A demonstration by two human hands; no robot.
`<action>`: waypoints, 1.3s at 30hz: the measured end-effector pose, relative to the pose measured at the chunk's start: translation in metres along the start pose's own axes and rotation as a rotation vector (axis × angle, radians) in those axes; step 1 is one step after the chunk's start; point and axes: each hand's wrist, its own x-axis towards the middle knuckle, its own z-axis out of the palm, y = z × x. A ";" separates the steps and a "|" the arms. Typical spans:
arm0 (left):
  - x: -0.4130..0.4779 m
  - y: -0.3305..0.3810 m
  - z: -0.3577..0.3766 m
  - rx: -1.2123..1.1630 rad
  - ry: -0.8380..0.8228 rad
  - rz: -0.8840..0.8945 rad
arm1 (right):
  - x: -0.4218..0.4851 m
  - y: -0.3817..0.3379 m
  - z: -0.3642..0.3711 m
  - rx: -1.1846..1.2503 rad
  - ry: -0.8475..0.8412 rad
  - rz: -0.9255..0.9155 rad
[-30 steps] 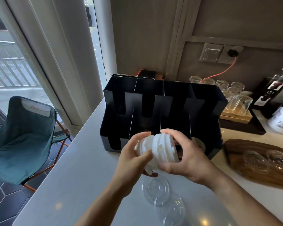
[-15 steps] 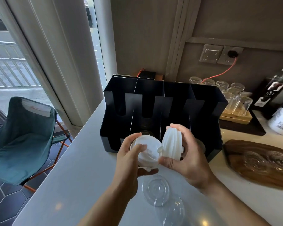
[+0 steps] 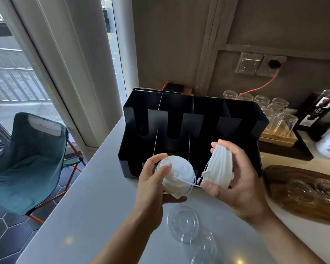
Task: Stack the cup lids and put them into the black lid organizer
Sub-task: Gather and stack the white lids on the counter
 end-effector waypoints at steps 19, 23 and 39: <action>0.007 0.018 -0.002 0.272 -0.370 -0.017 | 0.057 -0.047 -0.011 -0.688 -0.877 -0.368; 0.007 0.013 -0.002 0.246 -0.390 -0.069 | 0.062 -0.046 -0.008 -0.738 -0.951 -0.317; 0.003 -0.004 -0.004 0.248 -0.417 0.046 | 0.047 -0.021 -0.008 -0.754 -0.854 -0.168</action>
